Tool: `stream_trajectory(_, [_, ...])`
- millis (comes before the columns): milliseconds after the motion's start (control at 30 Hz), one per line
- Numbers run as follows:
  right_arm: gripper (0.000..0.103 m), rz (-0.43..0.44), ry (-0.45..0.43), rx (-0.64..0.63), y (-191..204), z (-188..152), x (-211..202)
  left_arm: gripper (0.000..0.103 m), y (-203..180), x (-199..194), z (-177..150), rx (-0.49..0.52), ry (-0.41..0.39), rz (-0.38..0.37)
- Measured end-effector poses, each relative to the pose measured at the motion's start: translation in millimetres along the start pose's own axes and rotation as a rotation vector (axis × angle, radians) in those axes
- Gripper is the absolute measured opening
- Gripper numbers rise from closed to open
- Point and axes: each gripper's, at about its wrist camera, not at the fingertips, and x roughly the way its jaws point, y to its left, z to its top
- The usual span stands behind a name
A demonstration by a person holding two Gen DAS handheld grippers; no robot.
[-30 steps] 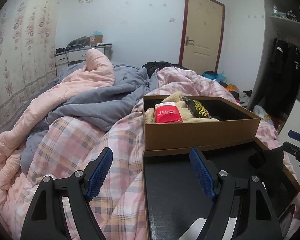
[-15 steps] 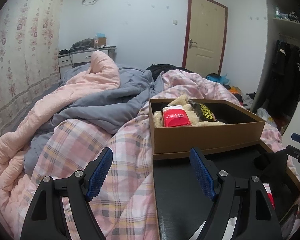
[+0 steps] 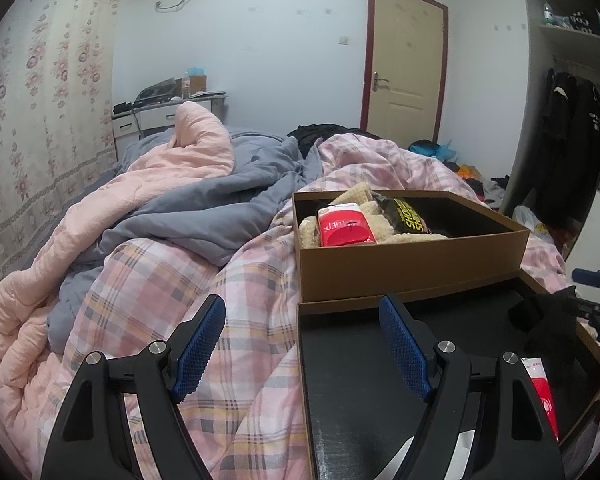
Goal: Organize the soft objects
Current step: 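Close the right tool on the black sock on the lid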
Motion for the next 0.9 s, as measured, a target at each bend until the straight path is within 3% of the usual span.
stream_trajectory(100, [0.079, 0.015, 0.029, -0.013, 3, -2, 4, 0.077, -1, 1, -1, 0.003, 0.003, 0.002])
stream_trajectory(533, [0.021, 0.017, 0.066, 0.014, -5, -3, 6, 0.077, -3, 1, -1, 0.013, -0.002, 0.004])
stream_trajectory(633, [0.014, 0.008, 0.067, 0.035, -8, -3, 6, 0.077, -4, 1, -1, 0.017, -0.001, 0.004])
stream_trajectory(900, [0.006, 0.016, 0.061, 0.045, -8, -2, 6, 0.077, -5, 0, -1, 0.021, -0.002, 0.006])
